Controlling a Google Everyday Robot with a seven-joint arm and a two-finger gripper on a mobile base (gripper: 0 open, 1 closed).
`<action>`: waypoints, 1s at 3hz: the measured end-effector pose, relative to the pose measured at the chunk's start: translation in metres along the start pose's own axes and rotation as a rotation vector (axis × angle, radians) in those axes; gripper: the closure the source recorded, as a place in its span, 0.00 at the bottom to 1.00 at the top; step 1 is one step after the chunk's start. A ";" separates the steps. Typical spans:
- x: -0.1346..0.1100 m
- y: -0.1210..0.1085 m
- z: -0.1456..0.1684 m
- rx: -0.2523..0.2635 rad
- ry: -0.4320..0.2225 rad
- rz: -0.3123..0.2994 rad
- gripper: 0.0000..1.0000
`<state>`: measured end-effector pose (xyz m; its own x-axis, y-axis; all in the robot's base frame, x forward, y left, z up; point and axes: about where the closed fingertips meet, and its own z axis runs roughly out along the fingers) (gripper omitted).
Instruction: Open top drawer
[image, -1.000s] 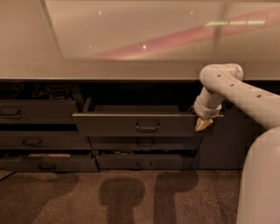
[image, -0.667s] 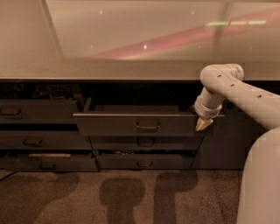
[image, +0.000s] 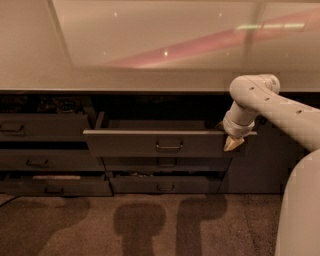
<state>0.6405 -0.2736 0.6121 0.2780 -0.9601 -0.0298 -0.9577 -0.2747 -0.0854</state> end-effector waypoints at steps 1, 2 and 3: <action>-0.002 0.006 0.000 -0.002 -0.001 -0.005 1.00; -0.003 0.007 0.000 -0.002 -0.001 -0.005 1.00; -0.004 0.013 -0.001 -0.004 -0.003 -0.009 1.00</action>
Offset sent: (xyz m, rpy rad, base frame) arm -0.2708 -0.0453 -0.1311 0.0196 0.0821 0.1953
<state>0.6263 -0.2730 0.6117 0.2870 -0.9574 -0.0320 -0.9554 -0.2837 -0.0815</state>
